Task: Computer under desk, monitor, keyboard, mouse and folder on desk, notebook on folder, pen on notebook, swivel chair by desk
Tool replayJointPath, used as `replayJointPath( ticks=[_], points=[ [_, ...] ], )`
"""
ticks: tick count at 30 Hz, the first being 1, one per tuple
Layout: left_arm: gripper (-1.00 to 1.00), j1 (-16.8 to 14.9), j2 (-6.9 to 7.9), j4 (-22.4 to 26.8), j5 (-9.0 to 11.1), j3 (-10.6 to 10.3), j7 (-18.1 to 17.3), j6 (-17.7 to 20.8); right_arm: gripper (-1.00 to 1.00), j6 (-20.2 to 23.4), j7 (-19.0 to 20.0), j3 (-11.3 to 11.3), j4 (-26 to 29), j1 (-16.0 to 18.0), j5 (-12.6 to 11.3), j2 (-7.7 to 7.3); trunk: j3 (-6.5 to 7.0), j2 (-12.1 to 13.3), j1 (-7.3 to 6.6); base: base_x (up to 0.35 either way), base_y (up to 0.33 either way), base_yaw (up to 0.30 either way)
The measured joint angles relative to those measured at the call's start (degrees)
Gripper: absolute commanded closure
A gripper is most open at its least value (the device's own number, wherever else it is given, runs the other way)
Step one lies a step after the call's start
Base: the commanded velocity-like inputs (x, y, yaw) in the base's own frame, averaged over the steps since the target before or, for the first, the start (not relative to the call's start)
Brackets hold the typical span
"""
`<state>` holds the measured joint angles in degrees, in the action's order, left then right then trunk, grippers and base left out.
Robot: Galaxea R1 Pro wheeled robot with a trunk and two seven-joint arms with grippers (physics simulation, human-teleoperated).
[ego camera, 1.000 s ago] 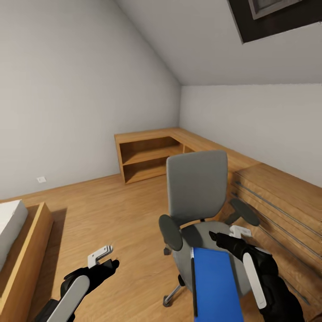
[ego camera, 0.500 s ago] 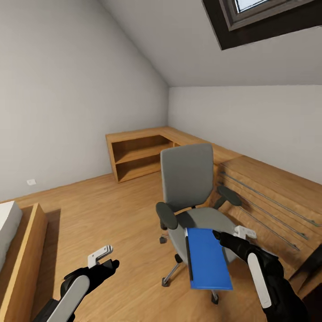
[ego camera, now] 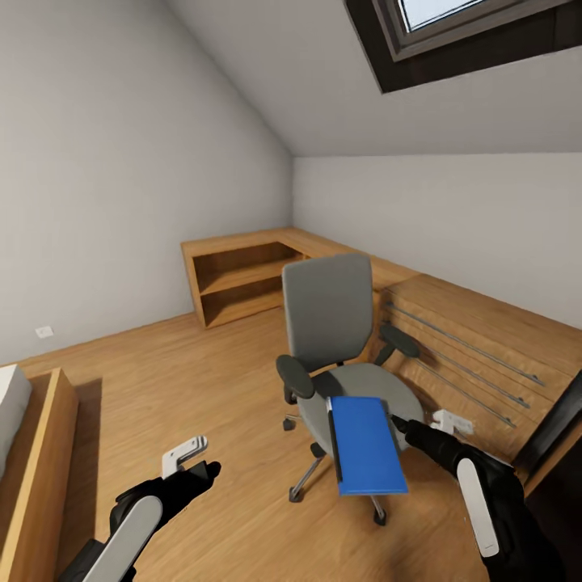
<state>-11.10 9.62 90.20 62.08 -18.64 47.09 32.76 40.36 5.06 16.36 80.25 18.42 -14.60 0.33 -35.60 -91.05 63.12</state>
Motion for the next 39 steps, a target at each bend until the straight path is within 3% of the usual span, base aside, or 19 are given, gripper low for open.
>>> replayJointPath(
  ticks=[8, 13, 14, 22, 23, 25, 30, 39],
  points=[
    [-1.00, 0.00, -0.04, 0.72, -0.02, -0.33, 0.04, -0.08, -1.00, 1.87, 0.86, 5.01, -2.94, 0.03, -6.07, -0.76, -1.44, -3.21, 1.76, -0.001, 0.000, 0.000],
    [-1.00, 0.00, -0.03, 1.53, -0.04, -1.82, 0.13, -0.17, -1.00, 4.09, 0.96, 8.55, -7.94, 0.09, -12.81, -3.37, -2.34, -5.22, 2.86, 0.000, 0.000, 0.000],
    [-1.00, 0.00, -0.02, 1.75, -0.04, -2.45, 0.18, -0.21, -1.00, 4.40, 0.98, 9.19, -9.81, 0.13, -15.60, -4.45, -2.52, -5.62, 3.08, 0.000, 0.000, 0.000],
    [-1.00, 0.00, 0.01, 2.20, -0.06, -4.24, 0.30, -0.26, -1.00, 4.85, 1.02, 10.17, -17.43, 0.23, -28.43, -9.48, -3.95, -8.83, 4.83, 0.000, 0.000, 0.000],
    [-1.00, 0.01, 0.03, 2.26, -0.06, -4.76, 0.27, -0.27, -1.00, 4.88, 1.03, 10.22, -18.99, 0.25, -31.15, -10.55, -4.13, -9.23, 5.05, 0.000, 0.000, 0.000],
    [-1.00, 0.00, 0.05, 2.30, -0.06, -5.42, 0.26, -0.27, -1.00, 4.90, 1.03, 10.24, -20.24, 0.28, -33.60, -11.46, -4.49, -10.03, 5.49, 0.000, 0.000, 0.000],
    [-1.00, 0.01, 0.08, 2.34, -0.12, -7.43, 0.21, -0.33, -1.00, 4.92, 1.04, 10.28, -21.82, 0.32, -36.86, -12.73, -5.39, -12.04, 6.59, 0.000, 0.000, 0.000],
    [-1.00, 0.01, 0.09, 2.35, -0.10, -9.12, 0.07, -0.35, -1.00, 4.99, 1.47, 10.24, -22.44, 0.34, -38.48, -13.37, -7.00, -15.65, 8.57, 0.000, 0.000, 0.000]
  ],
)
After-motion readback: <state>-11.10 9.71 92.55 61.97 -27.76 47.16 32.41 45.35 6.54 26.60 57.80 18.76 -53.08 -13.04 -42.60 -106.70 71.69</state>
